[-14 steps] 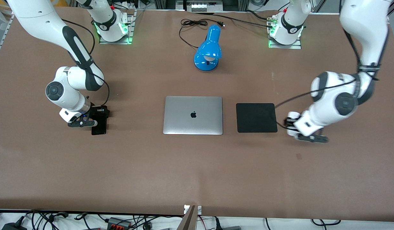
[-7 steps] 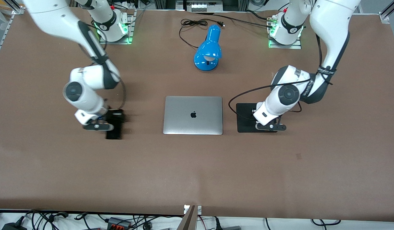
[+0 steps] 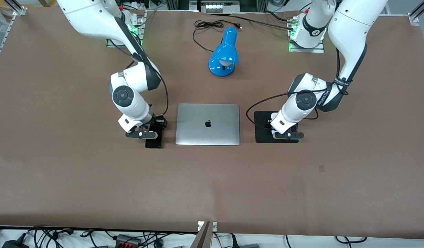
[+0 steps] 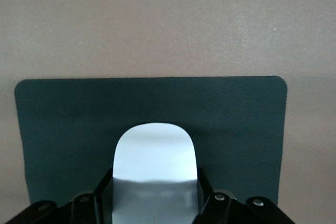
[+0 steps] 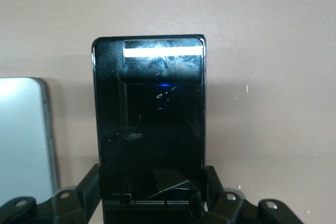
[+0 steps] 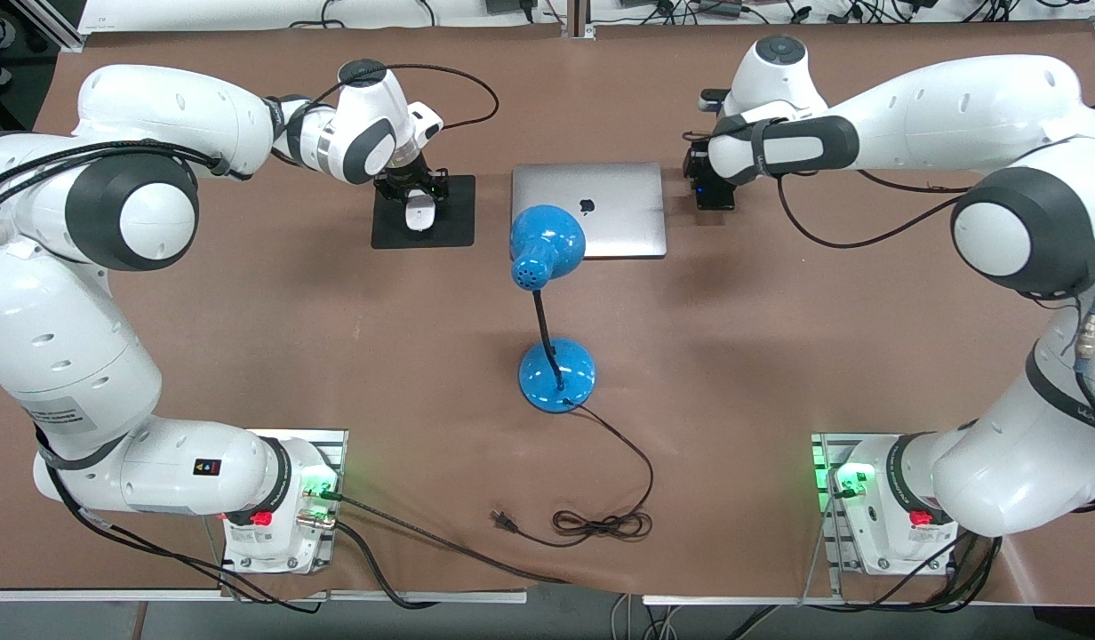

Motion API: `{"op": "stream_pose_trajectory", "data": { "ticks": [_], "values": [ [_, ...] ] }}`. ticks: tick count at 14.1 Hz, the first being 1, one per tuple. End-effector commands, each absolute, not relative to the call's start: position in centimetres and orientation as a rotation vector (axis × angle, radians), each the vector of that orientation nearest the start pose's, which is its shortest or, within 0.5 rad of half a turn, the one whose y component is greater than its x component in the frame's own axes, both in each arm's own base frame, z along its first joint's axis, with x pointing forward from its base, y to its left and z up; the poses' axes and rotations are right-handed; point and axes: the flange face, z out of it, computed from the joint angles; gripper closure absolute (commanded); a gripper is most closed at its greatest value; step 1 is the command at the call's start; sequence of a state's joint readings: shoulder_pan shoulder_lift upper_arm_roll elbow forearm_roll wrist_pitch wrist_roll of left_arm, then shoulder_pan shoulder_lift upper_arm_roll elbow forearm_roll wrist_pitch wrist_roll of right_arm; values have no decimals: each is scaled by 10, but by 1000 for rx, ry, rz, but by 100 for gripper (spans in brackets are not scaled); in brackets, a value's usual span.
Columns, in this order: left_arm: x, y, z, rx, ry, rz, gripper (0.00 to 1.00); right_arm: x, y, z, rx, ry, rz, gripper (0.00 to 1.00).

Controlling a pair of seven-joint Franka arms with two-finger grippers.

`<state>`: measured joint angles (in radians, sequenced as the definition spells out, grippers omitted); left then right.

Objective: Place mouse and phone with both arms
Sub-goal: 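Carry the phone toward the laptop while the left gripper lifts the mouse, then lower the phone beside the laptop while the left gripper sets the mouse down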

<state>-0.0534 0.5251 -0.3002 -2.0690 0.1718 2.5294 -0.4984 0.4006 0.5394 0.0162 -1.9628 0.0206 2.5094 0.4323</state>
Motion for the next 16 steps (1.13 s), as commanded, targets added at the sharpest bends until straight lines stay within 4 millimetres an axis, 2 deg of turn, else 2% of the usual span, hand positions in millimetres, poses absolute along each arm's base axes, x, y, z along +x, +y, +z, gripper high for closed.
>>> {"op": "stream_pose_trajectory", "data": {
  "ticks": [1,2,3,4,5,6,8,10,11,14,16],
  "values": [
    [547,-203,176,-3172,-98,52,64,571,254,188,-3115,58,-32,81],
    [547,-203,176,-3172,-98,52,49,569,256,183,-3115,51,-34,81],
    [548,-202,177,-3172,-103,49,23,569,257,183,-3114,47,-41,81],
    [549,-201,177,-3171,-107,49,0,567,260,182,-3113,38,-43,74],
    [549,-200,179,-3169,-120,53,0,567,262,181,-3113,45,-43,29],
    [550,-200,181,-3169,-120,46,0,567,261,181,-3112,65,-40,0],
    [554,-200,198,-3156,-118,38,0,570,264,194,-3100,133,-61,0],
    [563,-197,237,-3111,-121,64,0,580,255,257,-3068,302,-108,0],
    [571,-196,260,-3086,-128,81,0,589,243,295,-3061,364,-116,0],
    [606,-194,340,-3031,-164,122,0,617,174,375,-3068,513,-81,0],
    [630,-181,401,-3029,-158,100,0,624,130,408,-3076,556,-30,0]
  ]
}}
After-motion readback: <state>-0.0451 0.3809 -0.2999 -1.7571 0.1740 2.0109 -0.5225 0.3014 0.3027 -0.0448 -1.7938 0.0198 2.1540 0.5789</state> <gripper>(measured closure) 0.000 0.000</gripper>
